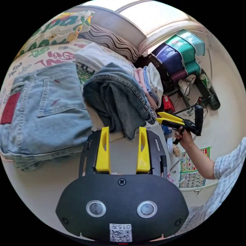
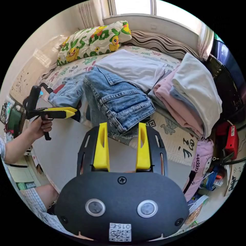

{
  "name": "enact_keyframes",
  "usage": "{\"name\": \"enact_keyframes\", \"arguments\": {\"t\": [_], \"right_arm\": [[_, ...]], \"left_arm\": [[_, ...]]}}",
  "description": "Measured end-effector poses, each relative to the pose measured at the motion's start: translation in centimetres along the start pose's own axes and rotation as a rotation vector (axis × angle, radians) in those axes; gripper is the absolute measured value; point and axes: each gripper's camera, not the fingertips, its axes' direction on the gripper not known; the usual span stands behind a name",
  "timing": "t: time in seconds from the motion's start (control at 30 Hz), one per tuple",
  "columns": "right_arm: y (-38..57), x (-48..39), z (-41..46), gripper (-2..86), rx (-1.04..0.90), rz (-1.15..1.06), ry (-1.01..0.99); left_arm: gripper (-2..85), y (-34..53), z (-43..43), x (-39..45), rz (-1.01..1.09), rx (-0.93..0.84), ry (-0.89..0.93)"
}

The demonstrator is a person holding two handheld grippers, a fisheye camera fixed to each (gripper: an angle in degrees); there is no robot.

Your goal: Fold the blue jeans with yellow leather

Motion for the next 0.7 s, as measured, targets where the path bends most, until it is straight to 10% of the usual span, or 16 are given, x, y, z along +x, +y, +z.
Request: {"name": "enact_keyframes", "arguments": {"t": [0.37, 0.7], "right_arm": [[8.0, -7.8, 2.4, 5.5, 0.005, -0.035, -0.016], [21.6, -13.3, -12.6, 4.7, 0.195, 0.058, -0.221]], "left_arm": [[2.2, 1.6, 4.3, -1.5, -0.108, -0.072, 0.032], [0.2, 11.0, -12.5, 2.0, 0.088, 0.12, 0.353]]}}
